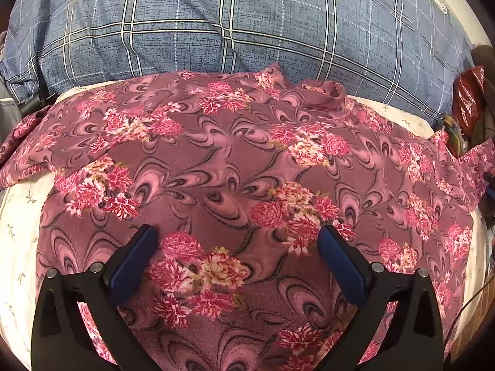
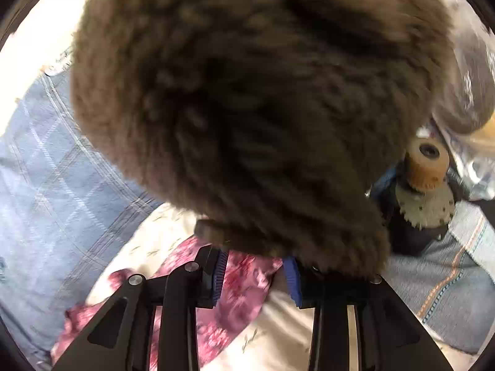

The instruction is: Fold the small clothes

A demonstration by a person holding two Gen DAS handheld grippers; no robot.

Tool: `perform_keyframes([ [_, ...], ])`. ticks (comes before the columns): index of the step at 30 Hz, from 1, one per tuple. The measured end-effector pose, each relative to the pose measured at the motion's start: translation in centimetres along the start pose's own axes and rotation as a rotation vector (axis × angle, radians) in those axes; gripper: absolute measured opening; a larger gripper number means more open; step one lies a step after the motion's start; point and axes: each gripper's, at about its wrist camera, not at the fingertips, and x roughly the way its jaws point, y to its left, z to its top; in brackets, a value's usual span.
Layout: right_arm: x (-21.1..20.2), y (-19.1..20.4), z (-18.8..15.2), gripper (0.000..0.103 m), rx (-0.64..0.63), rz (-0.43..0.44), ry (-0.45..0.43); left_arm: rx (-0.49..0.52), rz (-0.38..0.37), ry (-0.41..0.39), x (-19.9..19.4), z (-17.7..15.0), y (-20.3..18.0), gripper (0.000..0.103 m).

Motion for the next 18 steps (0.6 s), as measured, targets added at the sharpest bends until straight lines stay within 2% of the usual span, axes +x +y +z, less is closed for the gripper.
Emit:
perform_keyframes([
  [5,0.3,0.1,-0.1,0.025,0.002,-0.096,-0.038,-0.005,-0.008,-0.002,0.0,0.0,0.1,0.103],
  [7,-0.5,0.0,-0.5,0.026,0.037,-0.104,-0.038,-0.003,-0.007,-0.003,0.0,0.0,0.1,0.103],
  [8,-1.2,-0.2,-0.8,0.026,0.054,-0.088,-0.056,-0.003,-0.007,-0.002,0.0,0.0,0.1,0.103],
  [10,-2.3,-0.5,-1.3,0.027,0.040,-0.125,-0.107,-0.003,-0.005,-0.003,0.0,0.0,0.2,0.103],
  [14,-0.2,0.5,-0.5,0.028,0.009,-0.107,-0.066,0.001,-0.005,-0.006,0.0,-0.1,0.2,0.103],
  [17,1.1,1.1,0.4,0.033,-0.041,-0.123,-0.043,0.004,0.003,-0.005,0.2,0.0,0.0,0.103],
  [18,1.8,1.4,0.8,0.030,-0.051,-0.125,-0.029,0.007,0.006,-0.004,0.3,0.0,-0.1,0.103],
])
